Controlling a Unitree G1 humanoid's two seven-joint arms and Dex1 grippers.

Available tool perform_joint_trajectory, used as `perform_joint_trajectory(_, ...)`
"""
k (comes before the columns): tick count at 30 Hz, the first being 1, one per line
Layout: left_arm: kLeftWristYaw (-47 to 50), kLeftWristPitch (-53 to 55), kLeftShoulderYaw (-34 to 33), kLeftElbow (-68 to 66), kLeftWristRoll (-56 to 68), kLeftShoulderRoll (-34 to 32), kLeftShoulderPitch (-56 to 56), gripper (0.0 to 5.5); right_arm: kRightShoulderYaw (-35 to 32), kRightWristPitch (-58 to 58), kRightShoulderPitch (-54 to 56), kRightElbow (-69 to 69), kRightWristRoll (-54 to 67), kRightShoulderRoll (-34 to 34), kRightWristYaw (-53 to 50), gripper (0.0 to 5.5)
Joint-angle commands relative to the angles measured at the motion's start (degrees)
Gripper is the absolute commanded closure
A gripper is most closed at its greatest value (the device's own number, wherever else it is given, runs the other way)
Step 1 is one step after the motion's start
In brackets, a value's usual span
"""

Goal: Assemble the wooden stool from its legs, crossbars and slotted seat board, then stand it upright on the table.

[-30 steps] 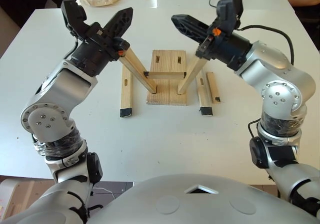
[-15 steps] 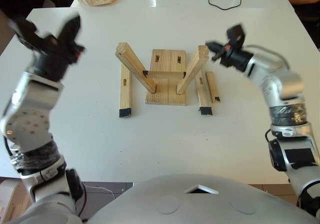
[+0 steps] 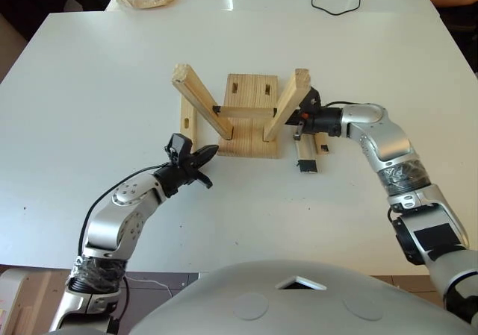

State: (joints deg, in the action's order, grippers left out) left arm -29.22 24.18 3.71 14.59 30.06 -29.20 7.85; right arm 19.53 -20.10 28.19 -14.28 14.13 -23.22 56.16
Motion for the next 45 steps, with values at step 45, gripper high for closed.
perform_joint_trajectory(45, -13.7, 8.5, -10.2, 11.4, -1.4, -11.1, 12.6, 5.50, -6.6, 15.3, 13.1, -34.3, -15.3, 5.1, -12.3, 5.49)
